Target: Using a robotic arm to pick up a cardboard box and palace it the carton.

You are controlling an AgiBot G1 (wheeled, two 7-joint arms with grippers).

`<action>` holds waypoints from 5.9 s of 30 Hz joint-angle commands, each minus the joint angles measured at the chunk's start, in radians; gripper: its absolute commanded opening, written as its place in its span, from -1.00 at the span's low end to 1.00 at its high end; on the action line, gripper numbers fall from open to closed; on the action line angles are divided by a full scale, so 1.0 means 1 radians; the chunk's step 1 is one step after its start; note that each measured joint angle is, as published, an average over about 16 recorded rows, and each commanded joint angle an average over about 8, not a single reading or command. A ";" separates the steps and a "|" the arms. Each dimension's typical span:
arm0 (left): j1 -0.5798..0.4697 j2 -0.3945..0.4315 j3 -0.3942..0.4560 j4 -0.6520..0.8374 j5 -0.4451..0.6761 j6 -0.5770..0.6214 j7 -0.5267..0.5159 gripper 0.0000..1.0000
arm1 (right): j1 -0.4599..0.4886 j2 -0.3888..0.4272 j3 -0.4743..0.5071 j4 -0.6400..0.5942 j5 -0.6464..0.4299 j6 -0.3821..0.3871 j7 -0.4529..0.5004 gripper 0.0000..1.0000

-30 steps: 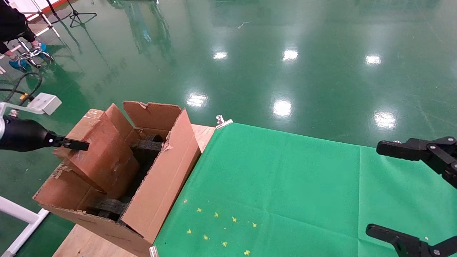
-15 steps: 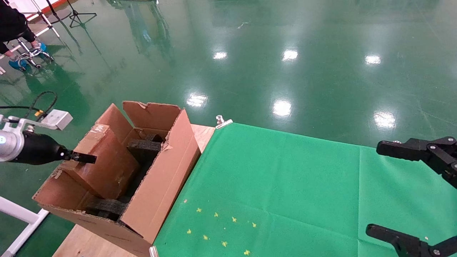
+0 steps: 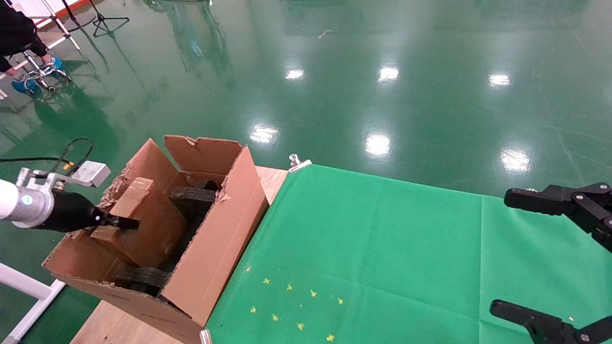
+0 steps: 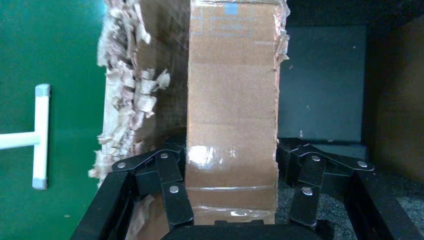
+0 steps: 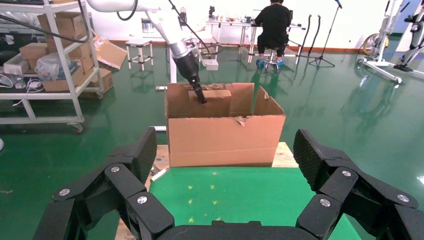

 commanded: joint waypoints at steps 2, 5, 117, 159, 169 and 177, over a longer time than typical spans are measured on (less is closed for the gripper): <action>0.012 0.013 0.000 0.017 0.000 -0.016 -0.001 -1.00 | 0.000 0.000 0.000 0.000 0.000 0.000 0.000 1.00; 0.023 0.025 0.001 0.029 0.001 -0.027 -0.002 -1.00 | 0.000 0.000 0.000 0.000 0.000 0.000 0.000 1.00; -0.281 -0.071 -0.172 -0.061 -0.274 0.521 -0.216 1.00 | 0.000 0.001 -0.001 -0.001 0.001 0.001 -0.001 1.00; 0.349 -0.059 -0.377 -0.839 -0.864 0.467 0.202 1.00 | 0.000 0.001 -0.002 -0.001 0.002 0.001 -0.001 1.00; 0.508 -0.056 -0.429 -1.036 -1.013 0.454 0.307 1.00 | 0.000 0.001 -0.002 -0.001 0.002 0.001 -0.001 1.00; 0.629 -0.054 -0.468 -1.185 -1.126 0.444 0.387 1.00 | 0.000 0.001 -0.002 -0.001 0.002 0.001 -0.001 1.00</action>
